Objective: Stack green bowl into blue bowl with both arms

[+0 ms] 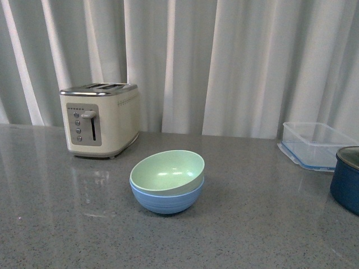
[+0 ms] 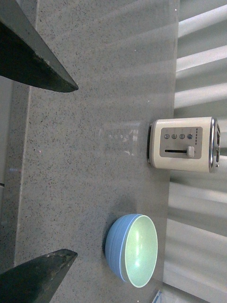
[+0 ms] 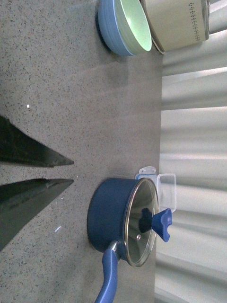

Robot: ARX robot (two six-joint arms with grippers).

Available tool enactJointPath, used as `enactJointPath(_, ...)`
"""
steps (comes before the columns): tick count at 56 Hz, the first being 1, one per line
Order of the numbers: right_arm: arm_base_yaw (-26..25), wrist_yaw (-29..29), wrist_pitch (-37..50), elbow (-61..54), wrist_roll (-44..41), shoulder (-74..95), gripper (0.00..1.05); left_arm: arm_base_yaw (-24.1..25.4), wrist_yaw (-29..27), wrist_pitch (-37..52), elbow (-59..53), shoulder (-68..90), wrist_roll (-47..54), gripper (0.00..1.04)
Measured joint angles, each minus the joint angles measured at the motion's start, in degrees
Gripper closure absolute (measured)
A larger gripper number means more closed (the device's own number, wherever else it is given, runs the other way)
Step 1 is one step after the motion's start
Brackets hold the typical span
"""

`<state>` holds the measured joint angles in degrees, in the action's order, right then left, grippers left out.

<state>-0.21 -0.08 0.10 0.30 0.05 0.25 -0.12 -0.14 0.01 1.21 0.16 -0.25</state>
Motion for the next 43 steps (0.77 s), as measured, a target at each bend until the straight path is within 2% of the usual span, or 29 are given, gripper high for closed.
enactJointPath(7, 0.0, 0.0, 0.0, 0.0, 0.0, 0.0, 0.69, 0.0, 0.0, 0.0, 0.0, 0.0, 0.0, 0.07)
enactJointPath(12, 0.0, 0.0, 0.0, 0.0, 0.0, 0.0, 0.47, 0.0, 0.0, 0.0, 0.0, 0.0, 0.0, 0.07)
enactJointPath(16, 0.0, 0.0, 0.0, 0.0, 0.0, 0.0, 0.32, 0.0, 0.0, 0.0, 0.0, 0.0, 0.0, 0.07)
enactJointPath(24, 0.0, 0.0, 0.0, 0.0, 0.0, 0.0, 0.09, 0.0, 0.0, 0.0, 0.0, 0.0, 0.0, 0.07)
enactJointPath(43, 0.0, 0.0, 0.0, 0.0, 0.0, 0.0, 0.1, 0.0, 0.0, 0.0, 0.0, 0.0, 0.0, 0.07)
